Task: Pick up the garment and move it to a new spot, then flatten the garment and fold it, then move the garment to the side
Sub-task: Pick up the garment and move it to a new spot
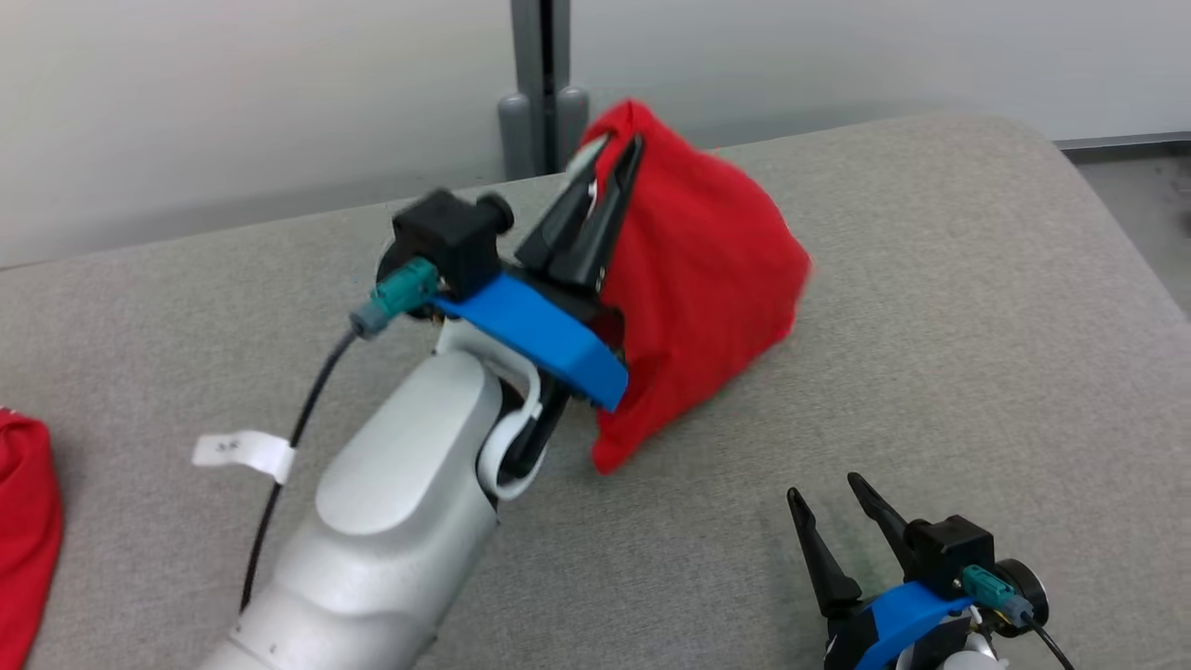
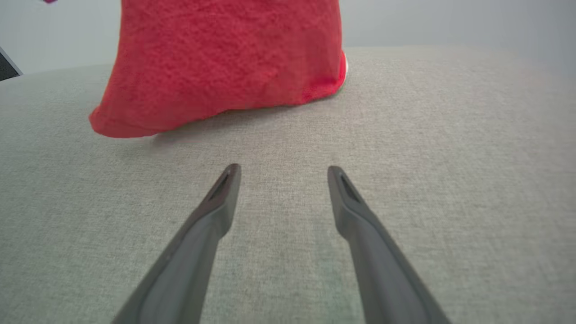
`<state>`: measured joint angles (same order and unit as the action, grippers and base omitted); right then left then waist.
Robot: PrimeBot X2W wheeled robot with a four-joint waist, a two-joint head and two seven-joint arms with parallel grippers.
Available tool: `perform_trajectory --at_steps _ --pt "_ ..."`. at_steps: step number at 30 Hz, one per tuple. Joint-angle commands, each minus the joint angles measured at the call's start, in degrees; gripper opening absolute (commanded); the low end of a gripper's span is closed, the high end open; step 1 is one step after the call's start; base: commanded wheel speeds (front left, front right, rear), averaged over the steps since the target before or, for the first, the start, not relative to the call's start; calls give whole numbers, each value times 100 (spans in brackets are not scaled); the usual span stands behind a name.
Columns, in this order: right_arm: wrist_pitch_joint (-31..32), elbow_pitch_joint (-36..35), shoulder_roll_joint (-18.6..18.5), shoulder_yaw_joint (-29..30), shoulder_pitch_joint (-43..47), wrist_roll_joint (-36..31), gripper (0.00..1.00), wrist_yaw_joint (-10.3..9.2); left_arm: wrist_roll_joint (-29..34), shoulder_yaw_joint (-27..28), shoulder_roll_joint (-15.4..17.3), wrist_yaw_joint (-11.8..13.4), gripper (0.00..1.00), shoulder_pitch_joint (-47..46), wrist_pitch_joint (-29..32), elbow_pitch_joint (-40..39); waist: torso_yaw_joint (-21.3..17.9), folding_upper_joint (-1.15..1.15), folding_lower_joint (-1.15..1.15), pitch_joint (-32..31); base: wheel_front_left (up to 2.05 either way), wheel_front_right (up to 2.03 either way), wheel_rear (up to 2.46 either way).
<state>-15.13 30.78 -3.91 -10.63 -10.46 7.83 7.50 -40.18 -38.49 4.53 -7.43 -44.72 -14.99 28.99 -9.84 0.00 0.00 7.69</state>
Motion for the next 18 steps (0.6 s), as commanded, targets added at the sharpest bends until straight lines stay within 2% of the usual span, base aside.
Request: perform_trajectory --at_steps 1,2,4,9,18 --pt "-3 -33 24 2 8 -32 100 -2 54 10 -20 25 0 211 -24 198 -133 0 0 -79 0 0 0" --pt "-4 -66 27 35 8 -38 100 -2 67 30 -51 45 12 303 -25 288 -152 0 0 -80 0 0 0" --pt "-4 -111 36 68 25 -24 100 -2 173 115 -95 127 100 520 -26 480 -163 0 0 -80 0 0 0" --pt "-3 -220 49 219 107 -2 100 -2 520 577 -128 335 100 1130 -27 750 -22 0 0 -137 0 0 0" --pt "-3 -741 79 535 181 -34 100 -2 1506 1935 262 667 100 2559 -28 281 389 0 0 -285 0 0 0"
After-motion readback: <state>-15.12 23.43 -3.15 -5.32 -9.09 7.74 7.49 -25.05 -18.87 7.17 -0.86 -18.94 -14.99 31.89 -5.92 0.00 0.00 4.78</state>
